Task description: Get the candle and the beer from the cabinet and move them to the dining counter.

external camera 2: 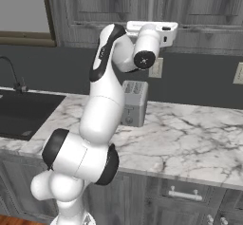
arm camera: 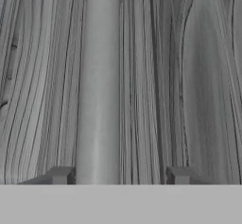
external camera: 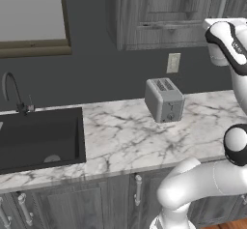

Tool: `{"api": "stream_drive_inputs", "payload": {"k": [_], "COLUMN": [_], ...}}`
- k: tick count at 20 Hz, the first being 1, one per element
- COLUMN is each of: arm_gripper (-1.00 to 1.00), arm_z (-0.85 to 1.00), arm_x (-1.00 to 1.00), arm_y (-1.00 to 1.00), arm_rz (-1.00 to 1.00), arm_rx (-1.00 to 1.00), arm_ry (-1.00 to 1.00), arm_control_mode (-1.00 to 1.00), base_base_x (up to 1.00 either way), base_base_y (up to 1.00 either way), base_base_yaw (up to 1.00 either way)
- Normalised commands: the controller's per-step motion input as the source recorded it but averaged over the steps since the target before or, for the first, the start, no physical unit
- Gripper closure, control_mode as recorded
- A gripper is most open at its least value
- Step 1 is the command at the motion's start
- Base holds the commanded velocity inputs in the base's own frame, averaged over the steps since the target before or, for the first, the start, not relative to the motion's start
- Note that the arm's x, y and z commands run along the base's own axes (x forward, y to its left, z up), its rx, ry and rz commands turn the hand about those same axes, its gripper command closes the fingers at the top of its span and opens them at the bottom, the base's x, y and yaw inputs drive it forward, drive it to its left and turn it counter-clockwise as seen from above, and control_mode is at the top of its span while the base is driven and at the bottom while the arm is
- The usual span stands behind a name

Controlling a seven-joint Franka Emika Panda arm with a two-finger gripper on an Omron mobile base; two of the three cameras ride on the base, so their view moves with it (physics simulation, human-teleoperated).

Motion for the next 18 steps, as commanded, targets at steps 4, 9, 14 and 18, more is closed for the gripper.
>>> {"api": "stream_drive_inputs", "payload": {"k": [4, 9, 14, 18], "arm_gripper": [1.0, 1.0, 1.0, 1.0], "arm_z": [0.0, 0.0, 0.0, 0.0], "arm_x": [0.0, 0.0, -0.19, -0.73], "arm_y": [0.0, 0.0, 0.0, 0.06], "arm_rz": [0.0, 0.0, 0.0, 0.02], "arm_rx": [0.0, 0.0, 0.0, 0.0], "arm_ry": [0.0, 0.0, 0.0, 0.0], "arm_control_mode": [-1.0, -1.0, -1.0, -1.0], "base_base_x": [0.0, 0.0, 0.0, 0.0], "base_base_y": [0.0, 0.0, 0.0, 0.0], "base_base_yaw": [0.0, 0.0, 0.0, 0.0]}}
